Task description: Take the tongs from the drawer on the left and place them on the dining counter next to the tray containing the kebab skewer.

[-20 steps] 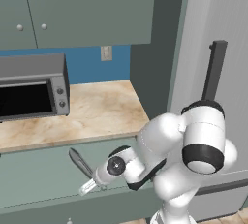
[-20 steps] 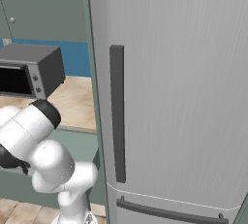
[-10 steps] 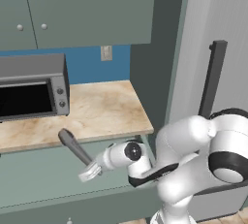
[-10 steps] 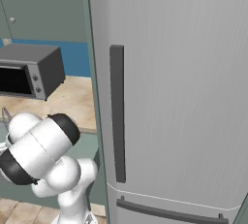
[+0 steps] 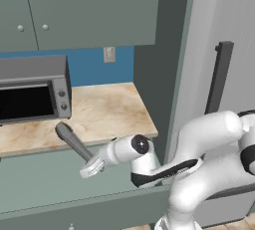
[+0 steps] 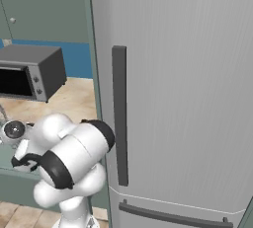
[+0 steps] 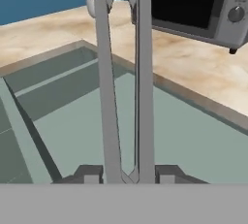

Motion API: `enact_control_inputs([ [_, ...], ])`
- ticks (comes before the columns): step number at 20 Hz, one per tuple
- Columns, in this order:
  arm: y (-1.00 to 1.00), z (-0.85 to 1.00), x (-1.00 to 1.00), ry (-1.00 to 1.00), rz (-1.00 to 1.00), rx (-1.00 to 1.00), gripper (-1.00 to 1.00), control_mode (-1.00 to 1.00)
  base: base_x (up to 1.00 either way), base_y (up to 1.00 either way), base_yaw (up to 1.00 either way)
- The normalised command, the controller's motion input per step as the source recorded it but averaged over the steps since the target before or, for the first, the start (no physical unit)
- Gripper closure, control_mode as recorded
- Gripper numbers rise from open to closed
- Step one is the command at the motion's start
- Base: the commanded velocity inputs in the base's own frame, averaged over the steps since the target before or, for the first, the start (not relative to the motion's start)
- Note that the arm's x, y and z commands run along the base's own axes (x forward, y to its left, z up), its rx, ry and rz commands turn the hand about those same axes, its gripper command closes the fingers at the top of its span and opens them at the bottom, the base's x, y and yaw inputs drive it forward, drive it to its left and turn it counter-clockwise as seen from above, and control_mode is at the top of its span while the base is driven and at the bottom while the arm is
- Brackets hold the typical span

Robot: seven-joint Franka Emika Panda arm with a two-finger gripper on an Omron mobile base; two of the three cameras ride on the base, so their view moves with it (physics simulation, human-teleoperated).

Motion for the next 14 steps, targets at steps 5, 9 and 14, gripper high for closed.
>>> enact_control_inputs([
  [5,0.17,0.72,-0.22,0.03,-0.20,-0.05,1.00,-1.00,0.00,0.00,0.00],
  [9,-0.07,1.00,-0.34,0.11,-0.30,-0.13,1.00,-1.00,0.00,0.00,0.00],
  [14,-0.56,1.00,-0.29,0.13,-0.24,-0.22,1.00,-1.00,0.00,0.00,0.00],
])
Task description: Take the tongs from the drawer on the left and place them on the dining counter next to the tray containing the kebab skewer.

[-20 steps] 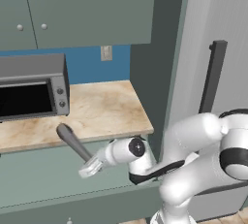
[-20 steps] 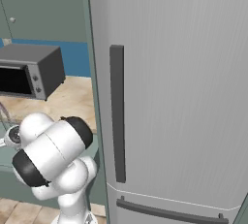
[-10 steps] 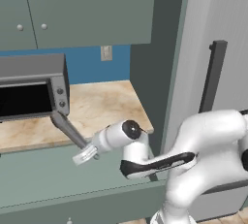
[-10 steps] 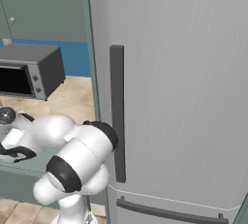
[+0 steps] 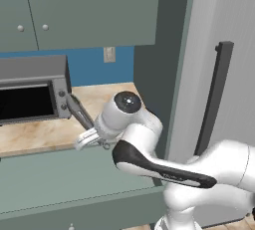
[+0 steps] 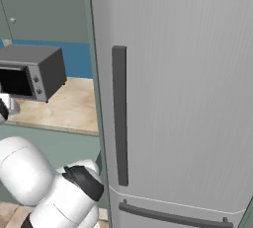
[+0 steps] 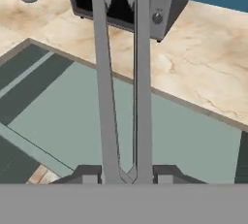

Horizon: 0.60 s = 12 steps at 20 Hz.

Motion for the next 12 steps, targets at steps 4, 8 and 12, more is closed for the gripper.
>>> enact_control_inputs([
  [4,-0.62,0.74,-0.21,0.24,-0.18,-0.25,1.00,-1.00,0.00,0.00,0.00],
  [8,-0.05,0.08,0.00,0.05,-0.04,-0.02,1.00,-1.00,0.00,0.00,0.00],
  [12,0.00,0.00,0.00,0.00,0.00,0.00,1.00,-1.00,0.00,0.00,0.00],
])
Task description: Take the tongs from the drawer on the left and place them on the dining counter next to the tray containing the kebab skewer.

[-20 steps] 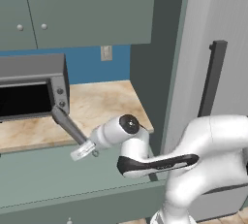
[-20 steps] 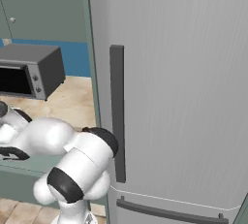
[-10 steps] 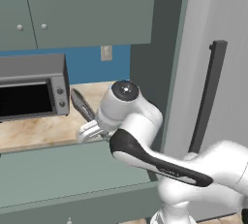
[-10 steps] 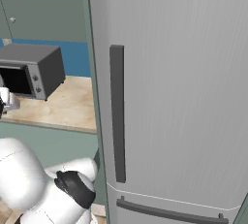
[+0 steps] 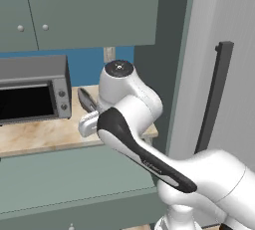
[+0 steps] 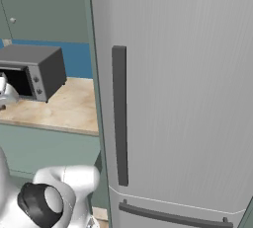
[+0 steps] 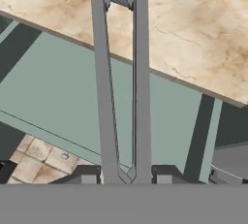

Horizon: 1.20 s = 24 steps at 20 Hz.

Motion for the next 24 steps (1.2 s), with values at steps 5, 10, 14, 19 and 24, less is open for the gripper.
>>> enact_control_inputs([
  [5,-0.29,-0.26,-0.08,0.03,-0.02,0.00,1.00,-1.00,0.00,0.00,0.00],
  [10,-0.47,-0.05,0.00,0.00,-0.05,0.06,1.00,-1.00,0.00,0.00,0.00],
  [14,-0.31,-0.04,0.00,-0.01,-0.02,0.07,1.00,-1.00,0.00,0.00,0.00],
  [19,0.00,0.00,0.00,0.00,0.00,0.00,1.00,-1.00,0.00,0.00,0.00],
  [24,-0.01,-0.03,-0.09,0.00,0.00,0.00,1.00,-1.00,0.00,0.00,0.00],
])
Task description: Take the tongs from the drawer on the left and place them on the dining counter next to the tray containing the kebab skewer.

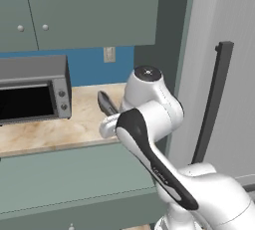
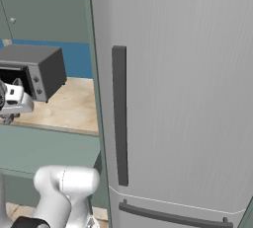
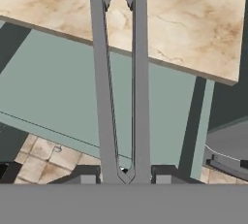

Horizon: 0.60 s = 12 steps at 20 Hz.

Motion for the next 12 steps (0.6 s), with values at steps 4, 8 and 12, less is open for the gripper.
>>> enact_control_inputs([
  [4,-0.05,-0.07,-0.10,0.00,0.00,0.00,1.00,1.00,-0.46,-0.33,0.04],
  [8,0.00,0.00,0.00,0.00,0.00,0.00,1.00,1.00,-0.79,-0.60,0.06],
  [12,0.00,0.00,0.00,0.00,0.00,0.00,1.00,1.00,-0.68,-0.46,-0.31],
])
